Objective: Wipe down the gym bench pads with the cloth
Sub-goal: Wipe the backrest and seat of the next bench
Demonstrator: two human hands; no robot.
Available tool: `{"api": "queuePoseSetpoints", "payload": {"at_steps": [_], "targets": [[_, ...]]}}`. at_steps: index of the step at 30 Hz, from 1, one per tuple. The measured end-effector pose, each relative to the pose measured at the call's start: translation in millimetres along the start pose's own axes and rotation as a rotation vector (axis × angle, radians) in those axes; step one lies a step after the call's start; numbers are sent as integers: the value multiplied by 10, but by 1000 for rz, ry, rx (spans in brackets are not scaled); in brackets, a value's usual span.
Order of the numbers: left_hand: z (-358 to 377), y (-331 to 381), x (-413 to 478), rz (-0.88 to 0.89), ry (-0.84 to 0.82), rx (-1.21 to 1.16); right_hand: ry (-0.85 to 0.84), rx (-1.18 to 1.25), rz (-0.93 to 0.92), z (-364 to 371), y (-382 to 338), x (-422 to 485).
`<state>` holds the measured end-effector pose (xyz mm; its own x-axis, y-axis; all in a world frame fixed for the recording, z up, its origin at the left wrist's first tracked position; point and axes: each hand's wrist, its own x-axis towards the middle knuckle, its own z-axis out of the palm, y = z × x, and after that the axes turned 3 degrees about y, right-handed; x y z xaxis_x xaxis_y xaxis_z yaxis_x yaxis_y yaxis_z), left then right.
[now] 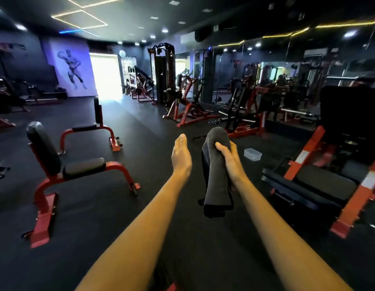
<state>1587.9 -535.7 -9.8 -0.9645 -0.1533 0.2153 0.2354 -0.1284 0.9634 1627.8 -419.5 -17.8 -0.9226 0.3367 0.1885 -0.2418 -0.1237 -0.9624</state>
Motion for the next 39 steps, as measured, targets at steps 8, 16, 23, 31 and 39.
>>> {"api": "queuePoseSetpoints", "payload": {"at_steps": [8, 16, 23, 31, 39], "targets": [[1377, -226, 506, 20, -42, -19, 18, 29, -13, -934, -268, 1150], [2007, -636, 1707, 27, 38, -48, -66, 53, 13, -1080, 123, 2429], [2273, -840, 3258, 58, 177, -41, -177, 73, 29, -688, 394, 3974], [2251, -1147, 4600, 117, 288, 60, -286, 123, 32, -70, 846, 5360], [1844, -1545, 5898, 105, 565, 103, -567, 148, 83, 950, 1498, 6755]]}}
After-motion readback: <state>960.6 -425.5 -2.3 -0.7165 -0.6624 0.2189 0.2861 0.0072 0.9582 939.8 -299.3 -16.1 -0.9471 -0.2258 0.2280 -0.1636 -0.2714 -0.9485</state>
